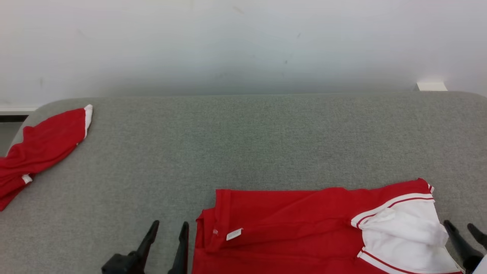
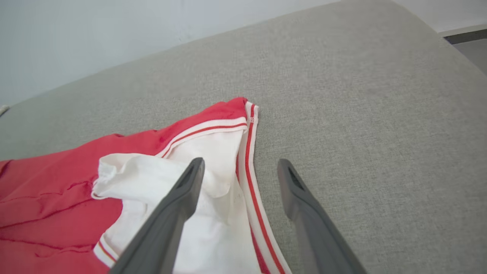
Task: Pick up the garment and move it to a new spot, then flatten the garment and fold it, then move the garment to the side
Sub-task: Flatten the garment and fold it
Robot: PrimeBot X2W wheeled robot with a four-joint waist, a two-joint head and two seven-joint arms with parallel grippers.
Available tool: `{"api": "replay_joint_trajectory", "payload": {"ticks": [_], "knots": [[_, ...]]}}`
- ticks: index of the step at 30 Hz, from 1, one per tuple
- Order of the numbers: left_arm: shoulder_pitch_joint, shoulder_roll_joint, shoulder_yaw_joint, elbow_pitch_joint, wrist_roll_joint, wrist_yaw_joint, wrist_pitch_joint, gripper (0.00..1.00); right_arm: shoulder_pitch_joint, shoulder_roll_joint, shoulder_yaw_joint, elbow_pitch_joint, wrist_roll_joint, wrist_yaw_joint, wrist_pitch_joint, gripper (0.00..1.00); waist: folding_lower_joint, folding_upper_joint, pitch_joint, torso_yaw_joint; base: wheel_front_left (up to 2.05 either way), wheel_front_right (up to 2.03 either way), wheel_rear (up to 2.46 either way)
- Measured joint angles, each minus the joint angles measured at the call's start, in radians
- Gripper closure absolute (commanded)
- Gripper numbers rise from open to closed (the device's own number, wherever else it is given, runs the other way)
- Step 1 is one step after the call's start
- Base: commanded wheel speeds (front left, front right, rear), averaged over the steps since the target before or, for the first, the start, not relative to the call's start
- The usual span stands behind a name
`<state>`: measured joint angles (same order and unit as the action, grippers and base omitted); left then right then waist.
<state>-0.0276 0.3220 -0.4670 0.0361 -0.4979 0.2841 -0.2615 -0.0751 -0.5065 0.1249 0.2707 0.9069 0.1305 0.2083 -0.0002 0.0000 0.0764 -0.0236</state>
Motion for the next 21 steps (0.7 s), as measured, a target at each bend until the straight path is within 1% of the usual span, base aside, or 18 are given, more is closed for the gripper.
{"api": "replay_joint_trajectory", "payload": {"ticks": [3,6,10,13,18,19,20,21], "knots": [[0.017,-0.026,0.011,0.003,0.07,-0.013,-0.002,0.0,-0.027,0.022,0.019,0.035,-0.051,0.0,0.06,0.0,0.0001,0.0,0.008,0.013,0.0,0.0,0.0],[0.036,-0.058,0.044,0.005,0.103,-0.043,-0.002,0.0,-0.051,0.035,0.028,0.084,-0.107,0.0,0.093,0.0,0.0001,0.0,0.018,0.024,0.0,0.0,0.0],[0.051,-0.084,0.084,0.02,0.134,-0.085,-0.002,0.0,-0.08,0.054,0.033,0.151,-0.159,0.0,0.119,0.0,0.0001,0.0001,0.03,0.037,0.0,0.0,0.0],[0.056,-0.104,0.116,0.036,0.158,-0.112,-0.002,0.0,-0.1,0.078,0.04,0.188,-0.164,0.0,0.132,0.0,0.0001,0.0,0.037,0.045,0.0,0.0,0.0],[0.061,-0.14,0.154,0.062,0.191,-0.153,-0.002,0.0,-0.144,0.12,0.053,0.232,-0.113,0.0,0.15,0.0,0.0001,0.0,0.042,0.056,0.0,0.0,0.0],[0.063,-0.148,0.16,0.068,0.196,-0.161,-0.002,0.0,-0.149,0.125,0.059,0.237,-0.103,0.0,0.15,0.09,0.0001,0.0,0.041,0.058,0.0,0.0,0.0],[0.066,-0.154,0.166,0.075,0.202,-0.168,-0.002,0.0,-0.154,0.127,0.061,0.244,-0.097,0.0,0.137,0.7,0.0001,0.0,0.04,0.06,0.0,0.0,0.0],[0.069,-0.159,0.171,0.081,0.209,-0.176,-0.002,0.0,-0.157,0.128,0.063,0.253,-0.091,0.0,0.129,1.0,0.0001,0.0,0.039,0.062,0.0,0.0,0.0]]}}
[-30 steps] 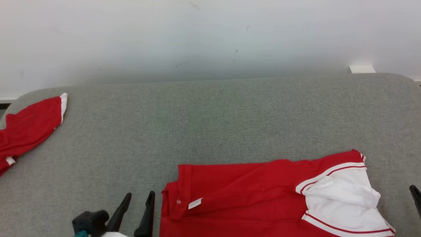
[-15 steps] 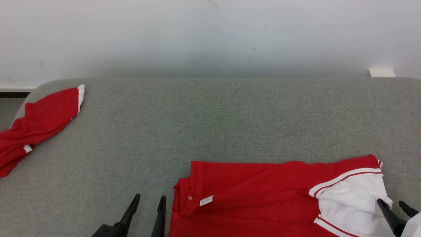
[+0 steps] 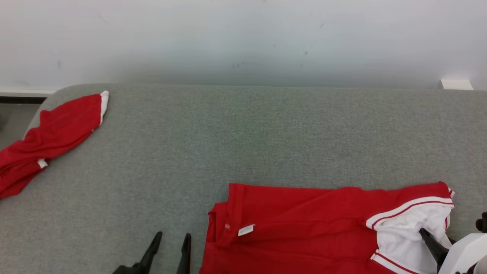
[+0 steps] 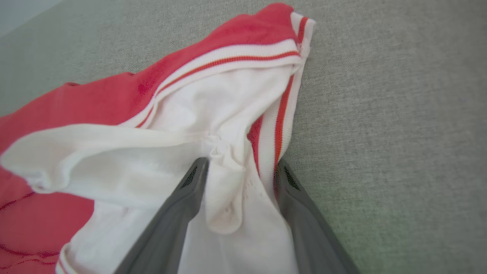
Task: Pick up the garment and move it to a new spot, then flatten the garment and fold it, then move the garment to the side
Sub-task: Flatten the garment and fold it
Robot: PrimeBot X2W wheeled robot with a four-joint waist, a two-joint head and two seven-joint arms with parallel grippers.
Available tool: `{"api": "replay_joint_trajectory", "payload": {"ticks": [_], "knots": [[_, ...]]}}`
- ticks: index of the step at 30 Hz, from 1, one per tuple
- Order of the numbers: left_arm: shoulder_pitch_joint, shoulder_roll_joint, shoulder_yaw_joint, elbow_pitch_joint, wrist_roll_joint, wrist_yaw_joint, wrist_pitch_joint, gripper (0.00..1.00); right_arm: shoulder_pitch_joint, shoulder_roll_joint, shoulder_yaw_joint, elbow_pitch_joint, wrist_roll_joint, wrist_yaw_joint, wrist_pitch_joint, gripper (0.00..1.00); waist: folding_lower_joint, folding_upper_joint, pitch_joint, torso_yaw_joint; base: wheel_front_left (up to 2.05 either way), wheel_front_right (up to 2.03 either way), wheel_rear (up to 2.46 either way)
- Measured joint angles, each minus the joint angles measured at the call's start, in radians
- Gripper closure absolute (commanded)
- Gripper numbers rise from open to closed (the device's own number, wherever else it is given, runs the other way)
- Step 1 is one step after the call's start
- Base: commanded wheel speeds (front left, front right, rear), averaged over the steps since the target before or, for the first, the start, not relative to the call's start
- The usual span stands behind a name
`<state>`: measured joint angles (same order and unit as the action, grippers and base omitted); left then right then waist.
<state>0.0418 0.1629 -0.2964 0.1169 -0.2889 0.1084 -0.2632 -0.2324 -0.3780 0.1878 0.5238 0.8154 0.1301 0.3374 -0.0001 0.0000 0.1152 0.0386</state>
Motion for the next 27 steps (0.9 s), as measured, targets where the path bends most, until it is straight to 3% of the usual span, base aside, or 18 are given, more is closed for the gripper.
{"api": "replay_joint_trajectory", "payload": {"ticks": [4,9,21,27], "knots": [[0.011,-0.026,0.021,0.025,0.024,-0.03,0.0,0.0,-0.003,-0.005,0.021,0.005,0.062,0.0,-0.015,1.0,0.0,0.0,-0.008,0.008,0.0,0.0,0.0],[0.021,-0.051,0.051,0.043,0.043,-0.054,0.0,0.0,0.0,-0.067,0.011,0.008,0.115,0.001,-0.064,1.0,0.0,0.0,-0.016,0.012,0.0,0.0,0.0],[0.049,-0.086,0.108,0.098,0.085,-0.099,0.0,0.0,0.056,-0.299,-0.094,-0.038,0.181,0.001,-0.091,1.0,0.0001,0.0,-0.044,0.008,0.0,0.0,0.0],[0.061,-0.098,0.122,0.122,0.099,-0.11,0.0,0.0,0.097,-0.386,-0.103,-0.172,0.171,0.0,-0.027,1.0,0.0001,0.0,-0.064,0.014,0.0,0.0,0.0]]}}
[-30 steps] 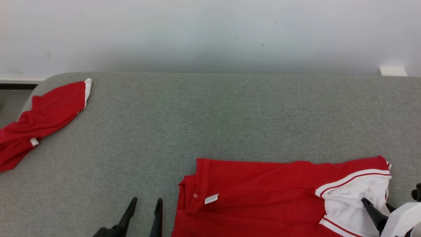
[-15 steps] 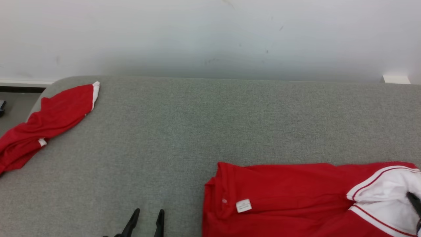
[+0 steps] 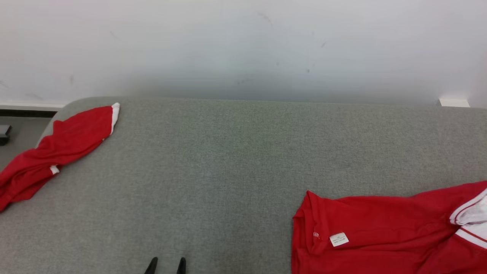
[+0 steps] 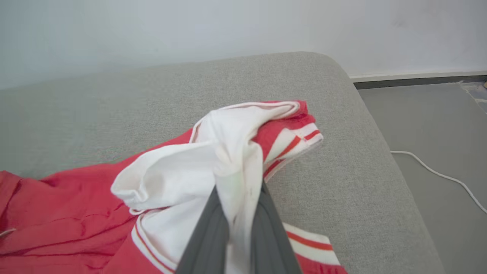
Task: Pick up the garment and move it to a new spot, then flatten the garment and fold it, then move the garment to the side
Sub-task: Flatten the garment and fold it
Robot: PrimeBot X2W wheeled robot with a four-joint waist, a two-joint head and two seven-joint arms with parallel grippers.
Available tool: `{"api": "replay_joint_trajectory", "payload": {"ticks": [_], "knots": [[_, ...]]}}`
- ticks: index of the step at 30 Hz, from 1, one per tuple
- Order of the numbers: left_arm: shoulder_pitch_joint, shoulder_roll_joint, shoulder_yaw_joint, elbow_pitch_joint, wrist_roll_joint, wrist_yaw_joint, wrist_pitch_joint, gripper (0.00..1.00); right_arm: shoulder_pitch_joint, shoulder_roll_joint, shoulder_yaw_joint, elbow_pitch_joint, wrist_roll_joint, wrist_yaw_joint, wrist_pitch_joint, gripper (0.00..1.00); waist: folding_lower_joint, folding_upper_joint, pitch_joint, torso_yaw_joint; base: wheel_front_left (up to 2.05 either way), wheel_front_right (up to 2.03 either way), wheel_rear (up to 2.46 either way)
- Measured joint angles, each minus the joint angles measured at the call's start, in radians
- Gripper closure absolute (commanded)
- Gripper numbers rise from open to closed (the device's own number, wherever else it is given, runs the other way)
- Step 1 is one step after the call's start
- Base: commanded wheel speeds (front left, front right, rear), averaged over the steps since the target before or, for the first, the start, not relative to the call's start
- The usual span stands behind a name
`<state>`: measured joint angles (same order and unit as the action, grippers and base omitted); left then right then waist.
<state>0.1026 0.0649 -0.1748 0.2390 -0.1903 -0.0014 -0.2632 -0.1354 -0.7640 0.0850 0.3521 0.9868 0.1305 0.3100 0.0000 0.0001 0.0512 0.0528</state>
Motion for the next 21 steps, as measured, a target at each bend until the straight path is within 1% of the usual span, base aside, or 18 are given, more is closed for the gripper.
{"api": "replay_joint_trajectory", "payload": {"ticks": [3,5,8,11,14,17,21], "knots": [[0.0,-0.005,0.001,0.009,0.002,-0.008,0.0,0.0,0.002,-0.012,0.027,-0.106,-0.014,0.0,0.052,1.0,0.0,0.0,-0.006,0.002,0.0,0.0,0.0],[0.0,-0.009,0.001,0.013,0.002,-0.008,0.0,0.0,0.002,-0.013,0.065,-0.178,-0.037,0.0,0.101,1.0,0.0,0.0,-0.008,0.003,0.0,0.0,0.0],[-0.001,-0.012,-0.001,0.018,0.002,-0.011,0.0,0.0,-0.006,0.013,0.133,-0.277,-0.058,0.0,0.172,1.0,0.0,0.0,-0.008,0.004,0.0,0.0,0.0],[-0.007,-0.014,-0.004,0.024,0.002,-0.012,0.0,0.0,-0.014,0.076,0.219,-0.36,-0.063,0.0,0.241,1.0,0.0,0.0,-0.004,0.009,0.0,0.0,0.0],[-0.014,-0.015,0.001,0.029,0.001,-0.012,-0.001,0.0,-0.034,0.156,0.296,-0.401,-0.063,0.0,0.286,1.0,0.0,0.0,0.001,0.012,0.0,0.0,0.0],[-0.014,-0.016,-0.001,0.043,0.001,-0.012,-0.001,0.0,-0.074,0.24,0.348,-0.388,-0.083,0.0,0.296,1.0,0.0,0.0,0.005,0.011,0.0,0.0,0.0],[-0.02,-0.016,-0.011,0.052,-0.011,-0.012,-0.001,0.0,-0.12,0.34,0.396,-0.328,-0.129,0.0,0.289,1.0,0.0001,0.0,0.008,0.017,0.0,0.0,0.0]]}}
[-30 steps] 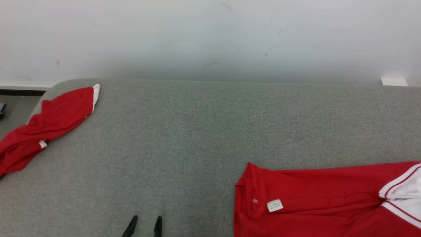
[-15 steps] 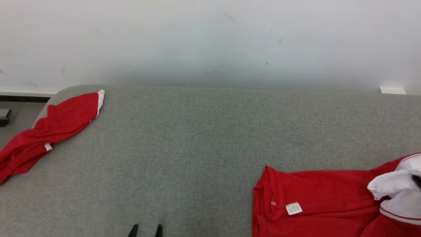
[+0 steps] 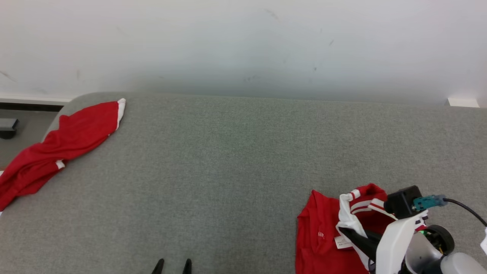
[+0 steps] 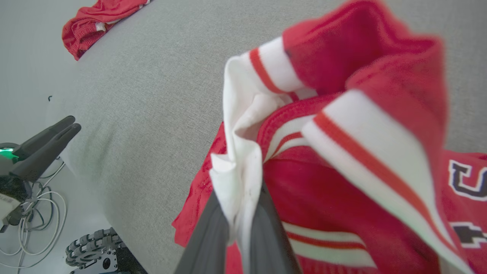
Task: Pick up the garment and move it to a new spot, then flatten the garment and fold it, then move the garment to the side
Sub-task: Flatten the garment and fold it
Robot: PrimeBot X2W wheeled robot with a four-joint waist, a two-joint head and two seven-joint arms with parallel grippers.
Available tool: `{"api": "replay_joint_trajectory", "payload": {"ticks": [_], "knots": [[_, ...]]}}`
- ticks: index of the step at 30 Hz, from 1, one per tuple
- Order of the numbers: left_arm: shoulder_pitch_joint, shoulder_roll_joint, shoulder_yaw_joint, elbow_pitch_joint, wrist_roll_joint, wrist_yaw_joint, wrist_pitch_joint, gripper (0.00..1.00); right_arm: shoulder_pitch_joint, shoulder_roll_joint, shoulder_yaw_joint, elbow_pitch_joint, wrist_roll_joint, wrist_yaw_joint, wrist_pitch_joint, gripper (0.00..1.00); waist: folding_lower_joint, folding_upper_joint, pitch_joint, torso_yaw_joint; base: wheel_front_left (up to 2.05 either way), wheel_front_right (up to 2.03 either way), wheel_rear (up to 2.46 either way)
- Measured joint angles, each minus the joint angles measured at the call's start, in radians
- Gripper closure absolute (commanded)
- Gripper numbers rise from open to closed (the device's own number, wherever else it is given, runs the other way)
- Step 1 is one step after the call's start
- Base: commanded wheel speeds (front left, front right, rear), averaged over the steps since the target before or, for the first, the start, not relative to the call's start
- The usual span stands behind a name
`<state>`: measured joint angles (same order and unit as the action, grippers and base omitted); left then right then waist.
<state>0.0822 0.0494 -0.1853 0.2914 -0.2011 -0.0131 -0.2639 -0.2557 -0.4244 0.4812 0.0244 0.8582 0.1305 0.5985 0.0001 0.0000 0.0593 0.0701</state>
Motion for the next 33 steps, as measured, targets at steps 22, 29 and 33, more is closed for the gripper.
{"api": "replay_joint_trajectory", "payload": {"ticks": [22,29,33], "knots": [[-0.009,0.0,-0.011,0.05,-0.015,0.014,0.0,0.0,-0.097,0.249,0.094,0.191,-0.07,0.0,-0.148,0.0,0.0,0.0,-0.02,0.019,0.0,0.0,0.0],[0.018,0.0,0.012,0.046,-0.015,0.022,0.0,0.0,0.001,0.213,0.052,0.017,-0.041,0.0,-0.193,0.0,0.0,0.0,-0.043,-0.006,0.0,0.0,0.0],[0.034,0.0,0.019,0.041,-0.021,0.024,0.0,0.0,0.062,0.147,0.053,-0.067,-0.067,0.0,-0.139,0.0,-0.0001,0.0,-0.049,-0.028,0.0,0.0,0.0]]}}
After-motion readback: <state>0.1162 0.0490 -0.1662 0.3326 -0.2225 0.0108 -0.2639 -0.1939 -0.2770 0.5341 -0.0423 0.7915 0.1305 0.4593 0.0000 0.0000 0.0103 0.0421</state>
